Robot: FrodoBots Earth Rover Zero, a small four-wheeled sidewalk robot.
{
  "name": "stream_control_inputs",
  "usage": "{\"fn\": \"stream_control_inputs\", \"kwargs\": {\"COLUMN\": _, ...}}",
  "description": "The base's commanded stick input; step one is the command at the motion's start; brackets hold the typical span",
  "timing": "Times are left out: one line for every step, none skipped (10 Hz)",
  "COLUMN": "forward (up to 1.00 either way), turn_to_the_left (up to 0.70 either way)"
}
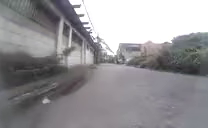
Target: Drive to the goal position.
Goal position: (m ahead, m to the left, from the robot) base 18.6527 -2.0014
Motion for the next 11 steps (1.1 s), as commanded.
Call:
{"fn": "stream_control_inputs", "kwargs": {"forward": 1.0, "turn_to_the_left": 0.0}}
{"fn": "stream_control_inputs", "kwargs": {"forward": 1.0, "turn_to_the_left": 0.0}}
{"fn": "stream_control_inputs", "kwargs": {"forward": 1.0, "turn_to_the_left": 0.0}}
{"fn": "stream_control_inputs", "kwargs": {"forward": 1.0, "turn_to_the_left": 0.0}}
{"fn": "stream_control_inputs", "kwargs": {"forward": 1.0, "turn_to_the_left": 0.0}}
{"fn": "stream_control_inputs", "kwargs": {"forward": 1.0, "turn_to_the_left": 0.0}}
{"fn": "stream_control_inputs", "kwargs": {"forward": 1.0, "turn_to_the_left": 0.0}}
{"fn": "stream_control_inputs", "kwargs": {"forward": 1.0, "turn_to_the_left": 0.0}}
{"fn": "stream_control_inputs", "kwargs": {"forward": 1.0, "turn_to_the_left": 0.0}}
{"fn": "stream_control_inputs", "kwargs": {"forward": 1.0, "turn_to_the_left": 0.0}}
{"fn": "stream_control_inputs", "kwargs": {"forward": 1.0, "turn_to_the_left": 0.0}}
